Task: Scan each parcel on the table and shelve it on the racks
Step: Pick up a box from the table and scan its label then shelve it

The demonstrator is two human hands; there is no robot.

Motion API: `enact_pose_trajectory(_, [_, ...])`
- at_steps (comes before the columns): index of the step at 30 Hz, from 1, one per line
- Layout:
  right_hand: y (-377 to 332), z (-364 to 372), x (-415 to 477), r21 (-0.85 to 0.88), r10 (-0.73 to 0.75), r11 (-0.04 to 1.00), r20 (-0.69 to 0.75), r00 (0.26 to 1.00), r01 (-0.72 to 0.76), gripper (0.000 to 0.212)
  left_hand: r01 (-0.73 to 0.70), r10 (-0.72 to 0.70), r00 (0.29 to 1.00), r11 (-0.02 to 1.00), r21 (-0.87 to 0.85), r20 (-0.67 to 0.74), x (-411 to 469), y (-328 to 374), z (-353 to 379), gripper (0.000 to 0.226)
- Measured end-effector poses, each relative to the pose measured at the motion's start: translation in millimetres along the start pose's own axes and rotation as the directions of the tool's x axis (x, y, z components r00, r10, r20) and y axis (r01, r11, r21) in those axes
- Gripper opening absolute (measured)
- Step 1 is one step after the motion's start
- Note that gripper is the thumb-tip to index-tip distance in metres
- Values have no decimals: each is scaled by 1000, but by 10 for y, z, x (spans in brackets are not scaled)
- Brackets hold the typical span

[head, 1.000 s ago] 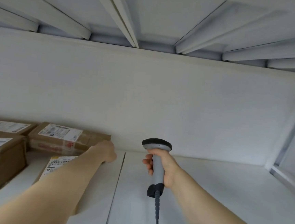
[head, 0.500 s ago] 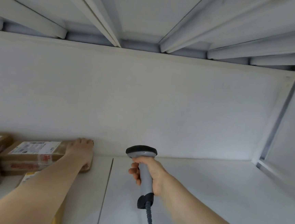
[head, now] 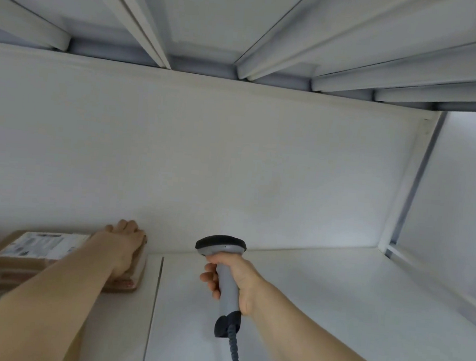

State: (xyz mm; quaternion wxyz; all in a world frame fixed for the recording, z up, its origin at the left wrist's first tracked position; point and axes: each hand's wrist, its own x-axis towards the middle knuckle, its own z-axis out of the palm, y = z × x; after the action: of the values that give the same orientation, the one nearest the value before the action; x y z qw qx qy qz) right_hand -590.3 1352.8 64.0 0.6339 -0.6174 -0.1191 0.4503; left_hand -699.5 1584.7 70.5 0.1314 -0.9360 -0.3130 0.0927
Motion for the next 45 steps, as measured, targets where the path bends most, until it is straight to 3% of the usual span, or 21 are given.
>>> enact_pose_trajectory(4, [-26,-111,-92,61,-33,998,-49,998,36,15,-127,135,986,988,-90,95,-40,501,-244,107])
enact_pose_trajectory(10, [-63,-502,-351,168,-60,982,-165,984,88,15,-316,323,946,939,-134,26,-69,1334,-368,130])
enact_pose_trajectory(15, [-43,-790,-525,173,-71,979,-199,977,106,14,-428,404,896,897,-114,-187,-216,1778,-386,99])
enact_pose_trajectory(18, [-23,-798,-562,167,-76,980,-176,982,106,15,-314,280,943,927,-205,-180,-448,1754,-376,95])
enact_pose_trajectory(23, [59,-378,-534,81,-48,995,-39,998,51,15,54,-48,998,966,-253,31,-895,1355,-347,96])
enact_pose_trajectory(25, [116,-101,-528,34,-13,999,55,998,11,15,151,-128,980,977,-150,150,-1064,1147,-316,97])
enact_pose_trajectory(28, [237,345,-523,-31,32,999,191,981,-27,16,238,-233,918,971,25,321,-1302,841,-188,117])
enact_pose_trajectory(31, [357,749,-496,-33,72,997,280,957,-65,15,287,-322,862,947,147,391,-1465,596,2,123])
enact_pose_trajectory(34, [446,1077,-459,-70,109,993,332,937,-91,16,398,-401,857,914,78,325,-1523,378,164,89])
enact_pose_trajectory(37, [501,1307,-380,-80,118,992,358,926,-95,17,407,-403,898,913,14,176,-1467,159,288,63])
enact_pose_trajectory(45, [501,1451,-64,-107,145,987,283,948,-119,16,293,-276,953,944,149,-126,-1044,-450,584,50])
